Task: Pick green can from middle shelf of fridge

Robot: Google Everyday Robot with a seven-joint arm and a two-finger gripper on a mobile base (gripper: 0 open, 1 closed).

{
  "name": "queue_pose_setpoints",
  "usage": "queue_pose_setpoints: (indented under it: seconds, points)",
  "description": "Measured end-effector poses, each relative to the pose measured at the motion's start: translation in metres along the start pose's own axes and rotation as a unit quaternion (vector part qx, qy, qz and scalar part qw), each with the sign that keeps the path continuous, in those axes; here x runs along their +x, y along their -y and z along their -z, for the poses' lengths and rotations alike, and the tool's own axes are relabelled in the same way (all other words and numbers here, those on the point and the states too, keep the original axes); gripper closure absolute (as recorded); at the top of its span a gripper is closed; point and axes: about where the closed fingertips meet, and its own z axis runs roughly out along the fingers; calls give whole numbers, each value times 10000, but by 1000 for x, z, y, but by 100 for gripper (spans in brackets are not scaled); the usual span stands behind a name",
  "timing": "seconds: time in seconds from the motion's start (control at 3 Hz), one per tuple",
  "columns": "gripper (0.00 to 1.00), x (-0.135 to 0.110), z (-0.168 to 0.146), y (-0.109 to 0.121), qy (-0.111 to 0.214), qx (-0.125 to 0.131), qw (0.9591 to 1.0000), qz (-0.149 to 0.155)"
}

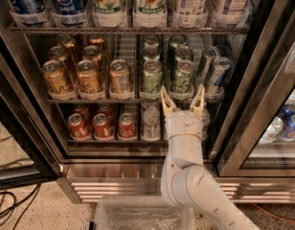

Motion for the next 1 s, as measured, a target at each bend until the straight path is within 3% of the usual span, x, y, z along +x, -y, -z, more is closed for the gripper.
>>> queue_pose_setpoints:
  seconds: [0.33,1.0]
  points:
    - [41,2,-8,4,-36,44,10000,-30]
    - [35,7,-24,8,-125,86,9998,-89]
